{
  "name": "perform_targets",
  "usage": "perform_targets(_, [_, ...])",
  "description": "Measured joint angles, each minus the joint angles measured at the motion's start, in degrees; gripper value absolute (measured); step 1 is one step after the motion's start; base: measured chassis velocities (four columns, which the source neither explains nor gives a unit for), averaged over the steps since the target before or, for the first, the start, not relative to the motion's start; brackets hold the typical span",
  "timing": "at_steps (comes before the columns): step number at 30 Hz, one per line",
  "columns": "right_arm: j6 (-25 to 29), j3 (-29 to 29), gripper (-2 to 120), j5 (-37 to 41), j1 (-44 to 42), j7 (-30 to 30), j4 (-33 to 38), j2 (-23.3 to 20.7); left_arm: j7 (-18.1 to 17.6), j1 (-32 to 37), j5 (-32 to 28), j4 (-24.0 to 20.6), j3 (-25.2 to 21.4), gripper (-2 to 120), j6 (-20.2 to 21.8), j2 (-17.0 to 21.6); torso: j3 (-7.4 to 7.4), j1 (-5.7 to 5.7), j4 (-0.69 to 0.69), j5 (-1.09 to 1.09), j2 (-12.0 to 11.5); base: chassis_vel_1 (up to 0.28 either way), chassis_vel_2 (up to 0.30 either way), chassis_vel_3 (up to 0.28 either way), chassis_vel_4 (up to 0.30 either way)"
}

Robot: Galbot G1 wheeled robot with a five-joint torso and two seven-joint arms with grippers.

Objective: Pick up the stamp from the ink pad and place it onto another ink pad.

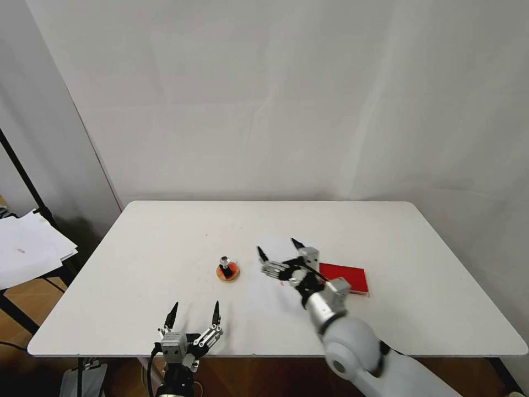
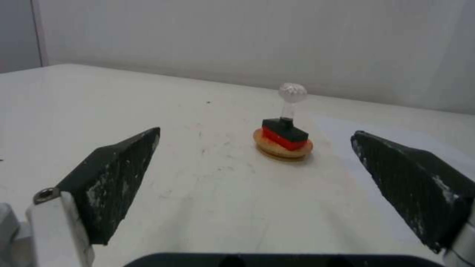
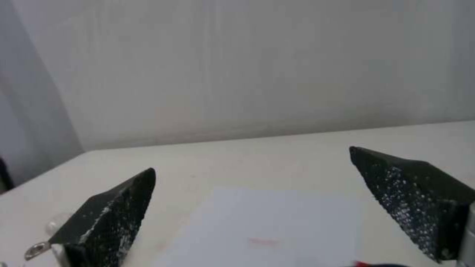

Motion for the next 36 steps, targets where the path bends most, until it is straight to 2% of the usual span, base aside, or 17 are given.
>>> perform_targets(2, [0.9,5.3,100,-3.9,-7.3,1.8,2.3,-1.3,0.0,0.0,0.0,0.0,0.0,102,0.0,0.0,0.0,0.0,0.01,0.01,0.0,0.0,0.0,0.0,0.0])
perform_targets(3, [0.9,5.3,100,-3.9,-7.3,1.8,2.3,-1.3,0.0,0.0,0.0,0.0,0.0,102,0.0,0.0,0.0,0.0,0.01,0.01,0.0,0.0,0.0,0.0,0.0])
perform_targets(4, [1.8,8.2,100,-6.9,-10.8,2.5,2.9,-1.1,0.0,0.0,0.0,0.0,0.0,102,0.0,0.0,0.0,0.0,0.01,0.01,0.0,0.0,0.0,0.0,0.0])
perform_targets(7, [2.7,15.4,100,-13.7,-20.6,5.0,5.9,2.1,0.0,0.0,0.0,0.0,0.0,102,0.0,0.0,0.0,0.0,0.02,0.01,0.0,0.0,0.0,0.0,0.0])
perform_targets(11, [4.2,18.9,100,-17.9,-26.7,4.9,7.6,4.3,0.0,0.0,0.0,0.0,0.0,102,0.0,0.0,0.0,0.0,0.03,-0.02,0.0,0.0,0.0,0.0,0.0])
perform_targets(13, [7.7,22.0,100,-22.6,-35.3,3.5,9.7,7.7,0.0,0.0,0.0,0.0,0.0,102,0.0,0.0,0.0,-0.01,0.01,-0.03,0.0,0.0,0.0,0.0,0.0])
perform_targets(21, [12.3,23.0,100,-27.6,-42.9,1.1,10.9,11.7,0.0,0.0,0.0,0.0,0.0,102,0.0,0.0,0.0,-0.01,0.02,-0.04,0.0,0.0,0.0,0.0,0.0])
perform_targets(36, [14.2,17.6,100,-27.0,-38.2,-2.6,5.9,12.9,0.0,0.0,0.0,0.0,0.0,102,0.0,0.0,0.01,0.0,0.03,-0.03,0.0,0.0,0.0,0.0,0.0])
